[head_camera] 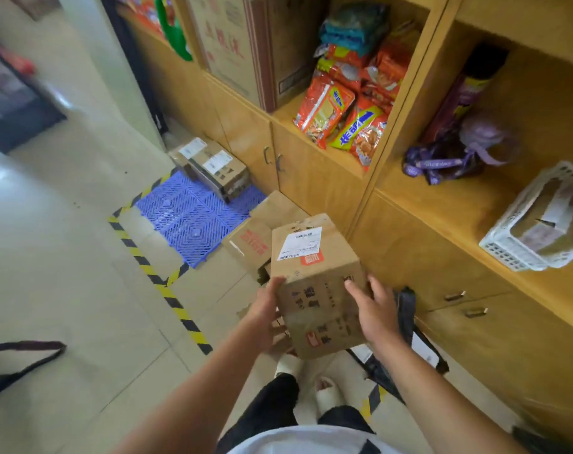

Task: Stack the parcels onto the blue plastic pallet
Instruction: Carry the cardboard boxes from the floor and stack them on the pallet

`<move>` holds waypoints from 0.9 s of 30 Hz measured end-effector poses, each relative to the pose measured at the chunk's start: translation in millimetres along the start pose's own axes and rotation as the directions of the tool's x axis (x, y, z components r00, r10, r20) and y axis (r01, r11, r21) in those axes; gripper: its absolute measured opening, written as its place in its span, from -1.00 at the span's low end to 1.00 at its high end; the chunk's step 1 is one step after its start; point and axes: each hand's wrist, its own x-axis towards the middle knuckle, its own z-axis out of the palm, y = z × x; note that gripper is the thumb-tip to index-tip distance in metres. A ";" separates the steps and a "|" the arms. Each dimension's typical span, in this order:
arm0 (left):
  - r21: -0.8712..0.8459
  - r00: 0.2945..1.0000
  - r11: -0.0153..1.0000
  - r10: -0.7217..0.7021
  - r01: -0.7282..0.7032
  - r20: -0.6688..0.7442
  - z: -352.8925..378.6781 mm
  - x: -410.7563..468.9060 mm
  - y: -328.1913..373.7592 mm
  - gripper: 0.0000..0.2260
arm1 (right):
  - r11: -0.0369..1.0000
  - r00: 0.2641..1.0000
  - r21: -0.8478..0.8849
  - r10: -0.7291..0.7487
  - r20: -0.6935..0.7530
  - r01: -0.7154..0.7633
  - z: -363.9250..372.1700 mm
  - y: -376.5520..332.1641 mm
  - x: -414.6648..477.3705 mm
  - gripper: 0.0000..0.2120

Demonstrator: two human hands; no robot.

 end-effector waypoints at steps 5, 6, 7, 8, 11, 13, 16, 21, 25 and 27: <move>-0.067 0.985 0.993 0.084 -0.095 -0.151 -32.1 -37.1 -23.7 -0.59 | 0.998 0.987 0.019 -0.059 0.153 0.056 21.0 -8.1 -21.9 -0.68; -0.084 0.981 0.991 0.086 -0.102 -0.174 -39.7 -45.2 -30.3 -0.59 | 0.998 0.983 0.023 -0.055 0.177 0.052 28.1 -10.0 -28.7 -0.69; -0.098 0.978 0.990 0.086 -0.106 -0.190 -44.7 -51.4 -35.2 -0.59 | 0.998 0.981 0.028 -0.062 0.183 0.058 33.7 -11.7 -34.0 -0.65; -0.110 0.975 0.988 0.084 -0.108 -0.204 -49.2 -56.0 -39.6 -0.60 | 0.997 0.981 0.030 -0.074 0.181 0.069 40.5 -10.8 -36.8 -0.54; -0.176 0.962 0.977 0.072 -0.121 -0.262 -72.5 -71.8 -56.2 -0.60 | 0.992 0.962 0.005 -0.127 0.243 0.130 67.2 -3.8 -46.0 -0.30; -0.212 0.957 0.969 0.065 -0.128 -0.282 -92.9 -77.4 -63.0 -0.60 | 0.994 0.950 0.014 -0.110 0.292 0.110 82.9 -13.2 -56.5 -0.28; -0.242 0.962 0.960 0.078 -0.143 -0.262 -128.0 -78.6 -65.3 -0.58 | 0.993 0.934 0.085 -0.107 0.342 0.083 110.7 -37.9 -81.8 -0.23; -0.258 0.961 0.949 0.119 -0.184 -0.248 -206.1 -66.2 -47.6 -0.60 | 0.990 0.929 0.112 -0.116 0.352 0.081 185.9 -61.6 -103.7 -0.33; -0.227 0.968 0.953 0.160 -0.202 -0.193 -287.5 -60.6 -25.2 -0.63 | 0.986 0.947 0.127 -0.137 0.291 0.103 262.0 -89.1 -125.0 -0.56; -0.225 0.970 0.953 0.165 -0.203 -0.177 -327.4 -59.5 -12.7 -0.65 | 0.986 0.949 0.125 -0.140 0.281 0.108 298.0 -103.7 -135.8 -0.63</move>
